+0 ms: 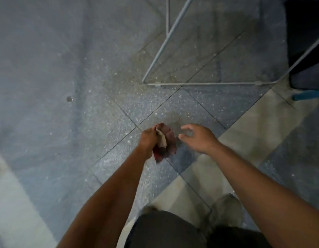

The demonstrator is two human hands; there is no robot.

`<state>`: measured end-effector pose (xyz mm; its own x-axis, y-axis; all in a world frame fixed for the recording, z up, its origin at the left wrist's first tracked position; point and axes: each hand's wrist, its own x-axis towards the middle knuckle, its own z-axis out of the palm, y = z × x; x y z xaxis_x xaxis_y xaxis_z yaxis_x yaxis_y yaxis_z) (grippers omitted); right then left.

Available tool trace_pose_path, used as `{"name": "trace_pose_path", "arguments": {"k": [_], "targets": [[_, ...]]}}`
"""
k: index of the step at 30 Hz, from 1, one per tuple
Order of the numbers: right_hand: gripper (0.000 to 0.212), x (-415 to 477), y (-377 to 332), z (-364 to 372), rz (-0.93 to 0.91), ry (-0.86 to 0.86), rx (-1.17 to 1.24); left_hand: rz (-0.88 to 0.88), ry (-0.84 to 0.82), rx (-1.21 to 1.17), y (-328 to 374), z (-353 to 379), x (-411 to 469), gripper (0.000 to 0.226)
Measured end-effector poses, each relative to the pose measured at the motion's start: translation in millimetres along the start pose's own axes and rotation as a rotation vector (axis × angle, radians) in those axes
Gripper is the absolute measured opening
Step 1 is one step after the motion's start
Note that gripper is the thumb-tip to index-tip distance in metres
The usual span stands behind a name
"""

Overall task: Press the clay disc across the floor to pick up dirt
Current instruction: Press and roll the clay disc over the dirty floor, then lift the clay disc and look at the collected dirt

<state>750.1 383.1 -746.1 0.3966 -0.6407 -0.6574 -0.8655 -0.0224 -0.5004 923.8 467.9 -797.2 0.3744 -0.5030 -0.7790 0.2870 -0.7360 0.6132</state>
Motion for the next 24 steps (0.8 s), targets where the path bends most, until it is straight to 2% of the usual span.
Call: {"name": "trace_pose_path", "arguments": {"k": [2,4,6,9,13,16,20,24], "targets": [[0.059,-30.9,-20.5,-2.3,0.011,-0.097,0.113,-0.173,-0.156,-0.289,20.1,-20.2,-44.3,0.057],[0.061,-66.3,-46.0,-7.7,0.02,-0.207,0.229,-0.145,-0.313,-0.239,33.2,-42.9,-86.3,0.078],[0.051,-100.1,-72.1,-13.8,0.004,-0.261,0.256,-0.129,-0.405,-0.18,45.3,-59.6,-126.7,0.065],[0.03,-144.9,-108.0,-29.4,0.025,-0.271,0.356,-0.134,-0.374,-0.224,70.5,-70.5,-184.5,0.033],[0.022,-195.0,-142.1,-58.3,0.05,-0.281,0.412,-0.116,-0.271,-0.226,90.9,-90.8,-248.5,0.042],[0.019,-230.1,-163.5,-83.7,0.033,-0.29,0.388,-0.076,-0.208,-0.209,95.2,-110.1,-294.9,0.036],[0.024,-263.8,-185.4,-114.9,-0.019,-0.319,0.323,-0.079,-0.085,-0.144,96.4,-132.5,-347.0,0.04],[0.026,-294.0,-201.6,-122.5,-0.042,-0.328,0.285,-0.062,-0.051,-0.145,102.5,-151.7,-391.8,0.035]]}}
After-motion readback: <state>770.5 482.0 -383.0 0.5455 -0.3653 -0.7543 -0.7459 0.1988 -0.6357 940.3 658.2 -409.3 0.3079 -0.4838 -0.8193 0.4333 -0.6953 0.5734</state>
